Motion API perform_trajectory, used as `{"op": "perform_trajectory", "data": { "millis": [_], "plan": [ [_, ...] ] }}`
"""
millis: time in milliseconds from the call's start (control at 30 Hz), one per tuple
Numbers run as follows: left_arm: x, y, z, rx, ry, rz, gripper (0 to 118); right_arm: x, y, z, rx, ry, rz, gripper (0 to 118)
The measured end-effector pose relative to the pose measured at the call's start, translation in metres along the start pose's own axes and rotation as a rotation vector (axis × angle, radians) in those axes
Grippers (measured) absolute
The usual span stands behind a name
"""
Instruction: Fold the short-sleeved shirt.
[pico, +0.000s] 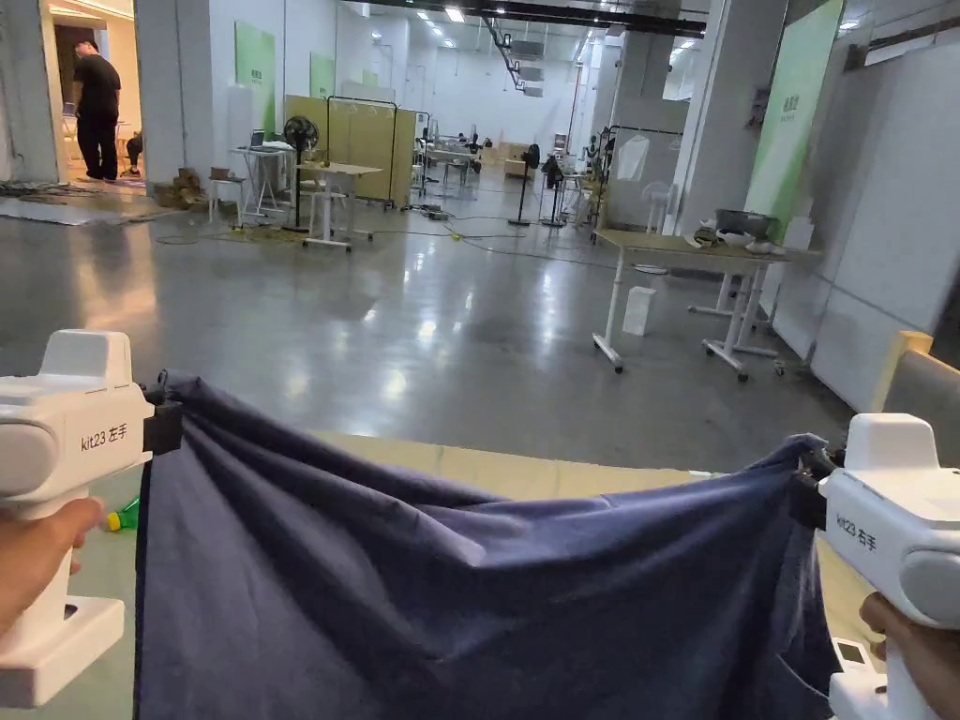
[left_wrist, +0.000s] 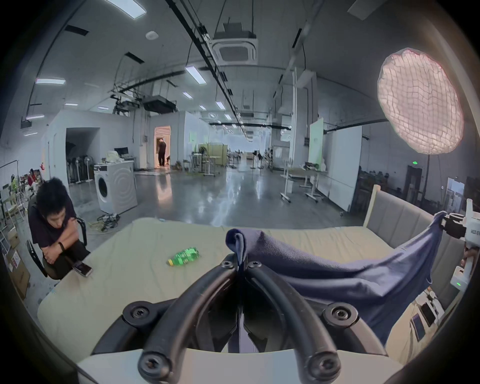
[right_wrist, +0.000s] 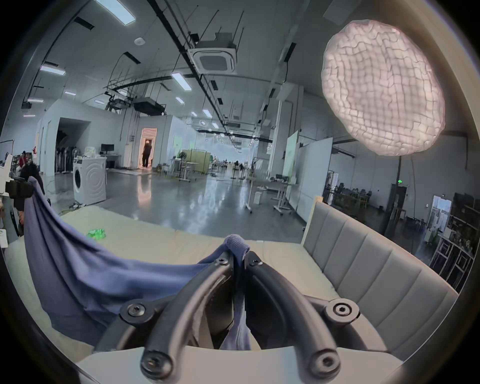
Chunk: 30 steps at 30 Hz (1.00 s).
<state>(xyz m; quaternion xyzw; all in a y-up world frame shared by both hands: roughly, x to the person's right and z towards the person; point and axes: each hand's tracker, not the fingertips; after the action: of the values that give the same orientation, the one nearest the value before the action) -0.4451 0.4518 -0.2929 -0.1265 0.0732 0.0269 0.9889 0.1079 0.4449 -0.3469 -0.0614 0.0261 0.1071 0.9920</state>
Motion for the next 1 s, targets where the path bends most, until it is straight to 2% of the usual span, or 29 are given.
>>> {"op": "perform_trajectory", "data": {
  "millis": [233, 367, 500, 700, 833, 1000],
  "plan": [
    [-0.016, 0.051, 0.002, 0.053, 0.03, -0.009, 3, 0.013, 0.048, -0.001, 0.047, -0.034, -0.012, 6],
    [-0.02, 0.074, -0.009, 0.057, 0.054, -0.026, 3, 0.005, 0.074, -0.006, 0.081, -0.049, 0.036, 6],
    [-0.024, 0.086, -0.029, 0.042, 0.085, -0.058, 3, 0.005, 0.088, -0.035, 0.069, -0.063, 0.024, 6],
    [-0.026, 0.103, -0.049, 0.034, 0.103, -0.039, 3, -0.003, 0.109, -0.071, 0.065, -0.091, 0.068, 6],
    [-0.027, 0.104, -0.063, 0.037, 0.111, -0.049, 3, -0.007, 0.118, -0.085, 0.058, -0.09, 0.055, 6],
    [-0.028, 0.08, -0.077, 0.015, 0.104, -0.045, 3, -0.015, 0.1, -0.088, 0.041, -0.093, 0.101, 6]
  ]
}}
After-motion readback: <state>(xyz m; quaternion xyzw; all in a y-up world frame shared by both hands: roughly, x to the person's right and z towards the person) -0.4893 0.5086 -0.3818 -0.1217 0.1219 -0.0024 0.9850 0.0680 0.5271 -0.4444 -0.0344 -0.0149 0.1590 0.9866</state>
